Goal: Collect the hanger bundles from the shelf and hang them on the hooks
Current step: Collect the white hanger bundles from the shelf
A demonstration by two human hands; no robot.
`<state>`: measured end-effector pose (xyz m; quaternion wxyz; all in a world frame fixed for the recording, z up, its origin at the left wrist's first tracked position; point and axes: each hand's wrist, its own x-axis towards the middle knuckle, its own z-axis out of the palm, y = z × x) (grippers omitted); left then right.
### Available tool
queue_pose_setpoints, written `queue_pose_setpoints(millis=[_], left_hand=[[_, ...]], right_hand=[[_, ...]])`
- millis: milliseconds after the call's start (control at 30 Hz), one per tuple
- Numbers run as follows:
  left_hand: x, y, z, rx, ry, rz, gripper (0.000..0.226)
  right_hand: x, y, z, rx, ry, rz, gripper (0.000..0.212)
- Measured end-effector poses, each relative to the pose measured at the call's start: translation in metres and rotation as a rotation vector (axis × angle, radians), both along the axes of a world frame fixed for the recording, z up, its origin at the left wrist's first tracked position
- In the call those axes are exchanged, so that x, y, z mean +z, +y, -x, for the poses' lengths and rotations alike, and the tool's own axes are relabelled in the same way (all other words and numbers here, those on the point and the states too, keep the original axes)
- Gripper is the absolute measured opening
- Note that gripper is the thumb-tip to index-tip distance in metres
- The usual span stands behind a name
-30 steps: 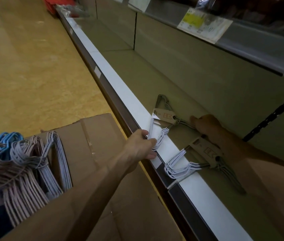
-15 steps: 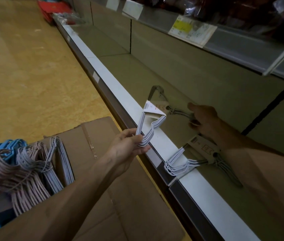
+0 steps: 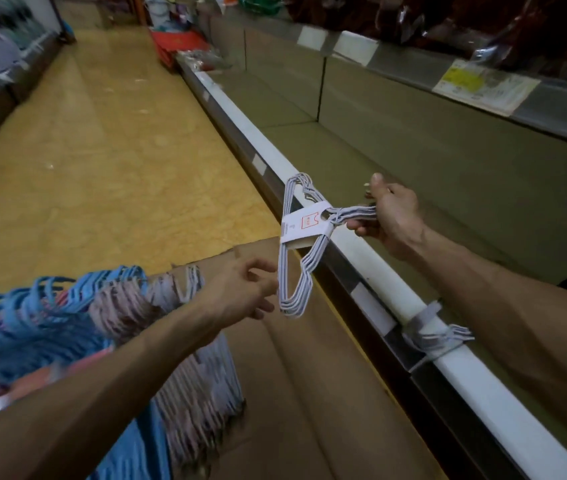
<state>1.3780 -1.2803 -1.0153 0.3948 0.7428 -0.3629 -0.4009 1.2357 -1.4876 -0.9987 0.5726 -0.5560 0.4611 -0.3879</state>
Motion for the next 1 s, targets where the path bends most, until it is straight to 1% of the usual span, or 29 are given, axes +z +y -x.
queue_pose_setpoints(millis=[100,167,267,367,467,533,633,767,833,933,967,1000], left_hand=[[0.006,0.016,-0.025,0.028,-0.153,0.055,0.014],[0.013,0.027,-0.039,0.084,-0.181,0.105,0.015],[0.021,0.040,-0.058,0.123,-0.243,0.224,0.023],[0.028,0.051,-0.075,0.193,-0.238,0.313,0.025],[0.033,0.059,-0.087,0.247,-0.212,0.350,0.022],[0.033,0.064,-0.092,0.263,-0.195,0.357,0.021],[0.031,0.071,-0.097,0.272,-0.196,0.352,0.021],[0.033,0.074,-0.104,0.284,-0.202,0.359,0.021],[0.033,0.075,-0.108,0.296,-0.214,0.373,0.021],[0.033,0.078,-0.114,0.314,-0.233,0.382,0.021],[0.032,0.079,-0.116,0.322,-0.234,0.382,0.021],[0.032,0.080,-0.117,0.329,-0.233,0.380,0.021]], right_hand=[[-0.006,0.018,-0.024,0.086,0.039,0.019,0.036],[-0.012,0.030,-0.039,0.143,0.088,0.035,0.035],[-0.022,0.049,-0.058,0.225,0.163,0.089,0.037],[-0.032,0.070,-0.076,0.316,0.302,0.147,0.031],[-0.043,0.090,-0.094,0.387,0.468,0.232,0.026],[-0.051,0.100,-0.104,0.406,0.559,0.282,0.030],[-0.062,0.111,-0.117,0.393,0.634,0.328,0.037],[-0.069,0.128,-0.135,0.452,0.668,0.373,0.064],[-0.068,0.138,-0.142,0.503,0.682,0.375,0.071],[-0.068,0.157,-0.152,0.581,0.720,0.348,0.086],[-0.071,0.161,-0.155,0.610,0.738,0.359,0.082],[-0.071,0.164,-0.156,0.637,0.749,0.371,0.071]])
